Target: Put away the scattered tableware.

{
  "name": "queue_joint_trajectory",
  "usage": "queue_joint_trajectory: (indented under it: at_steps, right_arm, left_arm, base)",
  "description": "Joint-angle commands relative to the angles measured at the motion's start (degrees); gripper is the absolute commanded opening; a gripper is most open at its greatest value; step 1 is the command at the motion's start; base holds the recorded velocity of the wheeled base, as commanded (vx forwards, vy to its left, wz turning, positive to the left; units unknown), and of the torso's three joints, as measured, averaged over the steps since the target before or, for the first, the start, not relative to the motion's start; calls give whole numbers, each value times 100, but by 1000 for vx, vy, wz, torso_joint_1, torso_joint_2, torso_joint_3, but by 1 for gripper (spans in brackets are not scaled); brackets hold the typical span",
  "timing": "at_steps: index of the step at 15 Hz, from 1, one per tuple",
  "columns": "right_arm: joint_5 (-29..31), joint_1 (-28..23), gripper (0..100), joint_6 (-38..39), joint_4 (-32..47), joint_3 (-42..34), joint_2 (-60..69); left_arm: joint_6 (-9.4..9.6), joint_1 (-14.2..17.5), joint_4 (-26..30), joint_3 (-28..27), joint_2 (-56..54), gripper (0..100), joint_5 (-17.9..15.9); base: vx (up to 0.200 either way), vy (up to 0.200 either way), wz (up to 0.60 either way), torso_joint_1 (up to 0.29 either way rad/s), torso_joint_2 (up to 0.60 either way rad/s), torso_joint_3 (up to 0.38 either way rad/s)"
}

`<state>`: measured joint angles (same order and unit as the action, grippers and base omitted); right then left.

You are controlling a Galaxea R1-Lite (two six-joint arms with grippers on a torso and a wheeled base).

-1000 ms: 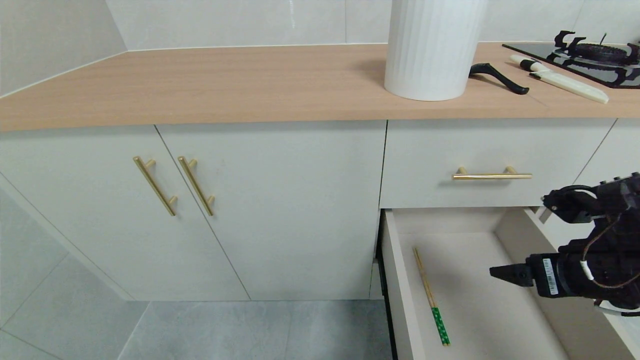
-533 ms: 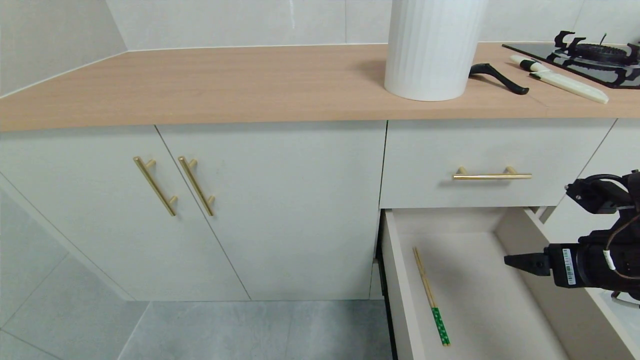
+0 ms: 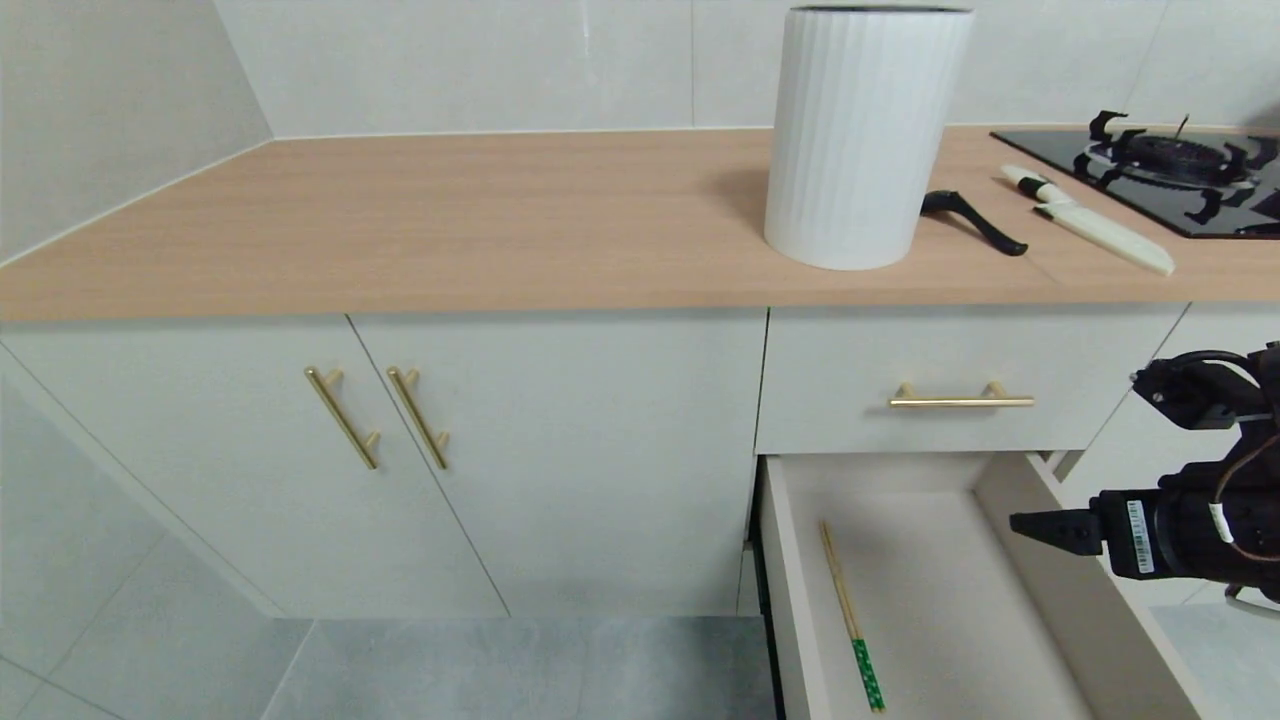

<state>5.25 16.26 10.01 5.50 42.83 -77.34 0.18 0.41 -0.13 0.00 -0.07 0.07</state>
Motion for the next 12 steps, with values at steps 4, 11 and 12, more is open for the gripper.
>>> queue_joint_trajectory:
  at_steps: [4, 11, 12]
  right_arm:
    - [2, 9, 100, -8, -5, -29, -18]
    - [11, 35, 100, -166, -5, -81, -27]
    - [11, 26, 100, -210, -5, -81, -18]
  left_arm:
    - [-1, 2, -4, 0, 7, 100, 1]
    - [-1, 2, -4, 0, 7, 100, 1]
    - [-1, 2, -4, 0, 7, 100, 1]
  base:
    - [0, 0, 0, 139, -509, -259]
    - [0, 0, 0, 272, -477, -267]
    - [0, 0, 0, 193, -408, -217]
